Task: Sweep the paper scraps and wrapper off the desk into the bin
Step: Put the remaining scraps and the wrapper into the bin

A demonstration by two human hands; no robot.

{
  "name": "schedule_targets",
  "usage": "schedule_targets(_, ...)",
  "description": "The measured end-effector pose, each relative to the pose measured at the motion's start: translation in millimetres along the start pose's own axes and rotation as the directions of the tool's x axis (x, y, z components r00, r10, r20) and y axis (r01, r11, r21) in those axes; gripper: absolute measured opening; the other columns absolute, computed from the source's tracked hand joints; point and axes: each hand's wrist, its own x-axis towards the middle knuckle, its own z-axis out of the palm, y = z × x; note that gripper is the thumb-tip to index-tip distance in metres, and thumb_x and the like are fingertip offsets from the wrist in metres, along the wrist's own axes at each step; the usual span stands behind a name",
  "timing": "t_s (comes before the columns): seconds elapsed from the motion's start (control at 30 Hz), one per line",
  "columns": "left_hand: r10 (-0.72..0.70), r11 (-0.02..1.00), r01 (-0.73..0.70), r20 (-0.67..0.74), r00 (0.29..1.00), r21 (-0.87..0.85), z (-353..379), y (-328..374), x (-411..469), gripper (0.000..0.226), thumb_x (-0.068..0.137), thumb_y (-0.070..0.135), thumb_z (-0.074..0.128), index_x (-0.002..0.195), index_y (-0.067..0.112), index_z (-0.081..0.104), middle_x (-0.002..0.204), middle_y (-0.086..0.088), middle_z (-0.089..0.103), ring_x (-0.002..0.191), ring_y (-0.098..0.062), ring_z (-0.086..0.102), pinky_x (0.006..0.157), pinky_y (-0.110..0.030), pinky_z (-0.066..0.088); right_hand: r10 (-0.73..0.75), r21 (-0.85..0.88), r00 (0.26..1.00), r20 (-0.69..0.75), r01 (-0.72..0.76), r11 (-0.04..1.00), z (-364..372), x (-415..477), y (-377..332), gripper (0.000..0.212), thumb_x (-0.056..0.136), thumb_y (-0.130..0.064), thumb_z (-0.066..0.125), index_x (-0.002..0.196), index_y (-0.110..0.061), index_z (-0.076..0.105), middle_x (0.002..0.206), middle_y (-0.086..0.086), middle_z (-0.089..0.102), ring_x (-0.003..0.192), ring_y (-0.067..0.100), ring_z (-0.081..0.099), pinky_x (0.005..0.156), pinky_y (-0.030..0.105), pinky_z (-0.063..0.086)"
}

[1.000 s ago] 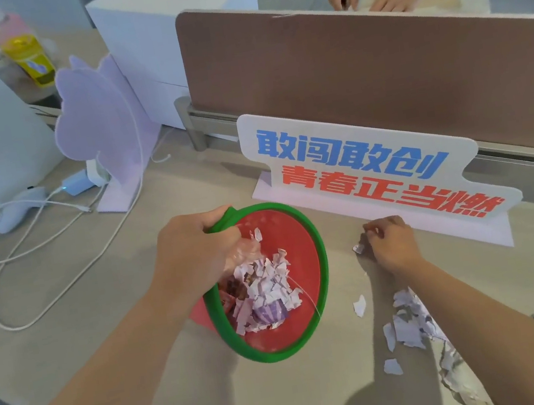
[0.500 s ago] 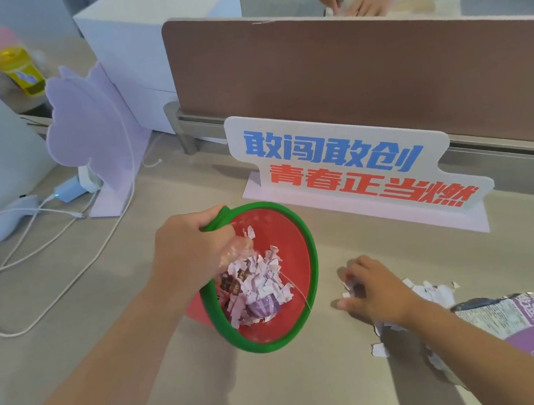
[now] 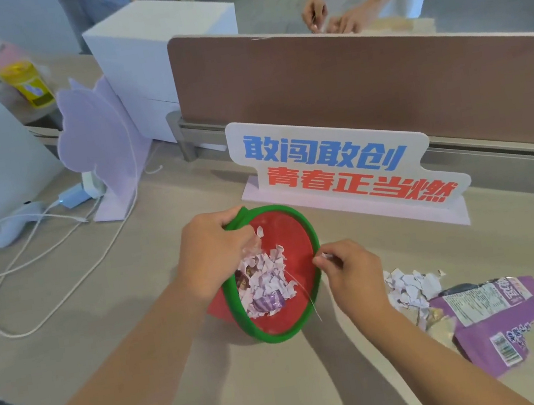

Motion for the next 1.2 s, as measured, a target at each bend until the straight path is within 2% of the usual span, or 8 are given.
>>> schedule_targets(0.17, 0.023, 0.998, -0.024, 0.023, 0.999, 0.056, 3.9, 5.9, -5.5, 0.041, 0.068, 0.014, 0.065, 0.05, 0.051, 0.061, 0.061, 0.006, 0.065, 0.059, -0.008, 0.054, 0.062, -0.023, 0.048, -0.031, -0.062, 0.968, 0.25, 0.048, 0.997, 25.5, 0.5, -51.0, 0.023, 0.077, -0.023, 0.071, 0.096, -0.012, 0.068, 0.089, 0.007, 0.067, 0.076, 0.017, 0.051, 0.073, 0.026, 0.041)
schedule_targets(0.37, 0.031, 0.99, -0.041, 0.072, 0.997, 0.134, 15.7, 14.8, -9.0, 0.024, 0.069, 0.015, 0.067, 0.075, 0.038, 0.072, 0.05, 0.017, 0.057, 0.048, 0.003, 0.053, 0.053, -0.003, 0.038, -0.005, 0.008, 0.974, 0.225, 0.003, 1.0, 1.0, -18.2, -42.2, 0.012, 0.08, -0.023, 0.068, 0.088, -0.015, 0.072, 0.089, 0.003, 0.071, 0.079, 0.015, 0.059, 0.076, 0.025, 0.044)
schedule_targets(0.47, 0.061, 0.981, -0.079, 0.102, 0.993, 0.177, 25.8, 18.9, -11.2, 0.025, 0.071, 0.015, 0.067, 0.09, 0.03, 0.075, 0.076, 0.001, 0.074, 0.056, -0.002, 0.058, 0.055, -0.008, 0.043, 0.039, 0.003, 0.998, 0.057, -0.04, 0.999, -16.1, -26.0, -19.2, 0.009, 0.083, -0.022, 0.064, 0.085, -0.015, 0.07, 0.084, -0.001, 0.066, 0.076, 0.009, 0.052, 0.072, 0.021, 0.039)
schedule_targets(0.53, 0.079, 0.976, -0.098, 0.105, 0.991, 0.194, 30.7, 22.4, -12.1, 0.02, 0.069, 0.015, 0.066, 0.066, 0.035, 0.067, 0.075, -0.004, 0.074, 0.069, -0.016, 0.066, 0.065, -0.026, 0.051, 0.069, -0.024, 0.992, -0.103, -0.072, 0.997, -26.1, -35.6, 10.6, 0.011, 0.083, -0.021, 0.064, 0.092, -0.014, 0.066, 0.092, 0.0, 0.06, 0.085, 0.01, 0.051, 0.08, 0.029, 0.044)
schedule_targets(0.77, 0.056, 0.98, -0.078, 0.123, 0.991, 0.185, 34.6, 20.5, -12.6, 0.021, 0.067, 0.014, 0.065, 0.058, 0.033, 0.067, 0.062, 0.001, 0.071, 0.048, -0.003, 0.057, 0.049, -0.013, 0.042, 0.23, -0.59, 0.968, 0.099, -0.13, 0.797, -22.1, -75.1, 118.1, 0.103, 0.061, -0.084, 0.039, 0.145, -0.031, 0.011, 0.155, 0.017, 0.001, 0.142, 0.037, -0.01, 0.114, 0.052, 0.002)
schedule_targets(0.9, 0.045, 0.987, -0.058, 0.091, 0.995, 0.149, 34.9, 16.4, -10.3, 0.044, 0.069, 0.02, 0.068, 0.052, 0.059, 0.06, 0.067, 0.005, 0.073, 0.053, 0.001, 0.051, 0.062, -0.018, 0.049, 0.276, -0.634, 0.955, 0.107, -0.148, 0.759, -21.4, -42.0, 134.1, 0.096, 0.068, -0.085, 0.03, 0.144, -0.036, 0.001, 0.157, 0.012, -0.007, 0.142, 0.035, -0.014, 0.114, 0.051, -0.006)
schedule_targets(1.0, 0.072, 0.986, -0.081, 0.071, 0.995, 0.148, 36.3, 11.4, -10.9, 0.032, 0.072, 0.021, 0.069, 0.077, 0.052, 0.065, 0.07, 0.003, 0.071, 0.064, -0.007, 0.054, 0.068, -0.023, 0.048, 0.204, -0.648, 0.965, 0.164, -0.05, 0.76, -17.5, -26.7, 139.4, 0.068, 0.077, -0.075, 0.029, 0.132, -0.035, 0.03, 0.147, 0.009, 0.026, 0.137, 0.034, 0.02, 0.113, 0.047, 0.019)
schedule_targets(1.2, 0.015, 0.989, -0.021, 0.043, 0.999, 0.149, 40.4, 8.5, -9.8, 0.032, 0.071, 0.027, 0.07, 0.102, 0.035, 0.07, 0.067, 0.016, 0.07, 0.075, -0.009, 0.066, 0.074, -0.023, 0.05, -0.154, -0.548, 0.98, 0.128, 0.199, 0.812, -10.3, -26.0, 142.8, 0.007, 0.08, -0.024, 0.059, 0.086, -0.021, 0.062, 0.084, 0.002, 0.062, 0.067, 0.025, 0.055, 0.059, 0.031, 0.044)
